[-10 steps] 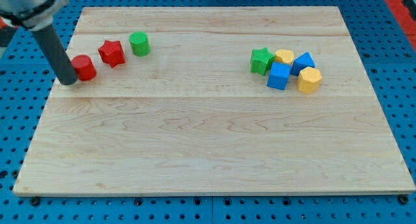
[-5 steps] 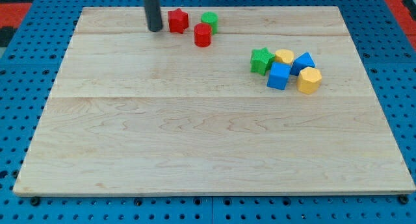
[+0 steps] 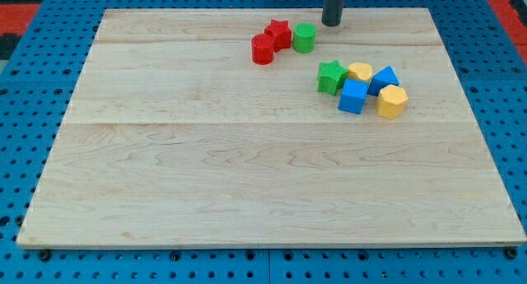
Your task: Move the green circle to the top right of the yellow heart
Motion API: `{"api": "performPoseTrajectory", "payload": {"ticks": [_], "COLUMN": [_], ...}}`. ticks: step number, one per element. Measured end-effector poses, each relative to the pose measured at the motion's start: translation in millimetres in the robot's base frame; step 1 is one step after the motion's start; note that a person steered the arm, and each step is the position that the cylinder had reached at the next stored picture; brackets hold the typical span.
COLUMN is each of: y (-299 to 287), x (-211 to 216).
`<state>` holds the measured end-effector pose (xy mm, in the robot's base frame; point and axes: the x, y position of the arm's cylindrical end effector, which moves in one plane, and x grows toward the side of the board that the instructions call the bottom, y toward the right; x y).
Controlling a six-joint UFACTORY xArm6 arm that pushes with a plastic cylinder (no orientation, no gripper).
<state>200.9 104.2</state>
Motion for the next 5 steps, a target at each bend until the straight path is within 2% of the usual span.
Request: {"api": "performPoseTrajectory", "payload": {"ticks": [1,2,3,4,5], "y": [-74.5,-101.3,-45.8,48.4,43.6], "x": [-1.5,23.6,54.6,66.4,66.4]}}
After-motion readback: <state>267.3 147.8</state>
